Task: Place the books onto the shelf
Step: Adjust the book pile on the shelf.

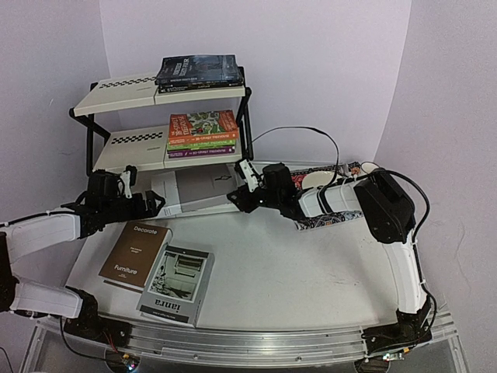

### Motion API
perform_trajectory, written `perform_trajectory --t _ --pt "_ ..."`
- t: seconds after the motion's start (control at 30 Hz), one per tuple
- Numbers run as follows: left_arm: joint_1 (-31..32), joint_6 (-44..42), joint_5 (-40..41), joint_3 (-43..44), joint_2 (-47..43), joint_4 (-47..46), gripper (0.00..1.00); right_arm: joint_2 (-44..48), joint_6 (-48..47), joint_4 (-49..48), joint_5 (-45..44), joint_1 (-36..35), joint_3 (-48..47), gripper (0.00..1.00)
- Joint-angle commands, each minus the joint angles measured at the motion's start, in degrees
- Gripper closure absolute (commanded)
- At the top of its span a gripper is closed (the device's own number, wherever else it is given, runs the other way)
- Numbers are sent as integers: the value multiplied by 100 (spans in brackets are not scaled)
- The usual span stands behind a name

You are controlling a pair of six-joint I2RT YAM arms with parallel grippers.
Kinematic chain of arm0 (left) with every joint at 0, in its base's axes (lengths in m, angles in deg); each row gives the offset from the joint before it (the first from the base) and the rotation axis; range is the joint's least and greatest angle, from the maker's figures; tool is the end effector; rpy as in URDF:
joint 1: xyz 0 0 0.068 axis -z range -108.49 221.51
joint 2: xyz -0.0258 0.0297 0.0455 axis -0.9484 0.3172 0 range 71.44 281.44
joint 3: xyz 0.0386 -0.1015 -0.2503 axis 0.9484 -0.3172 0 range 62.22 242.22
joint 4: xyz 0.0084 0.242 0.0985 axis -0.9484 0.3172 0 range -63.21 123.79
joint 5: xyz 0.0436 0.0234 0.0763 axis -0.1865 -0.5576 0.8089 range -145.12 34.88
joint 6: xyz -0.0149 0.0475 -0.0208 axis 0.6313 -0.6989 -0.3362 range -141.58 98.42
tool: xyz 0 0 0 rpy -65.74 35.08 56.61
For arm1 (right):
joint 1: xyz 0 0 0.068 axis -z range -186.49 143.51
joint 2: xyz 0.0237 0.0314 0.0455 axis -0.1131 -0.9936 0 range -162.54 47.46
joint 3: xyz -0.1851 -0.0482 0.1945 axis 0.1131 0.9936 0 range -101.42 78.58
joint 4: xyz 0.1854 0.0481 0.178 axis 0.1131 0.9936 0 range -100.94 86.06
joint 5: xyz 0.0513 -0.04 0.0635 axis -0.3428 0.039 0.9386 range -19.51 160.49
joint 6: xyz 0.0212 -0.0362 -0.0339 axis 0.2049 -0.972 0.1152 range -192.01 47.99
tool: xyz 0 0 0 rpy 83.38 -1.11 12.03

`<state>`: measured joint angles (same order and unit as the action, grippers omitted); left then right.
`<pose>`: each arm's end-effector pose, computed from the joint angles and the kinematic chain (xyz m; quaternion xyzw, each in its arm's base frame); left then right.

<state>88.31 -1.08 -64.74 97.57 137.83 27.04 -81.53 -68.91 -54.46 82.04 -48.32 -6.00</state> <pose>0.2359 -0.0775 0.2239 0.0130 0.8694 -0.2255 0.4395 0.3768 0.3467 0.1883 -0.3017 0.6454 0.3330 0.6177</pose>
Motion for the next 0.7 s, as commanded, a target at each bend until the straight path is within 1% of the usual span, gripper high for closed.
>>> perform_trajectory --t 0.0,0.03,0.1,0.17,0.27,0.33,0.43,0.57,0.67 --pt "371 -531 795 31 -31 304 0 210 86 -213 -7 -28 -24 50" --pt "462 -567 1151 71 58 364 1 208 94 -214 0 -28 -34 50" --pt "595 -681 1428 152 255 403 2 198 110 -217 28 -28 -50 49" --pt "702 -933 1348 194 434 353 5 187 121 -211 47 -28 -53 48" --pt "738 -1086 1505 290 687 307 11 187 121 -215 77 -28 -48 48" --pt "737 -1123 1636 275 731 204 16 184 121 -208 110 -28 -48 48" --pt "739 -1144 1840 262 830 69 30 184 116 -194 155 -28 -57 47" --pt "736 -1155 1832 215 916 -203 43 218 116 -188 168 -28 -35 47" --pt "736 -1197 1844 238 996 -347 48 253 104 -187 169 -28 -8 47"
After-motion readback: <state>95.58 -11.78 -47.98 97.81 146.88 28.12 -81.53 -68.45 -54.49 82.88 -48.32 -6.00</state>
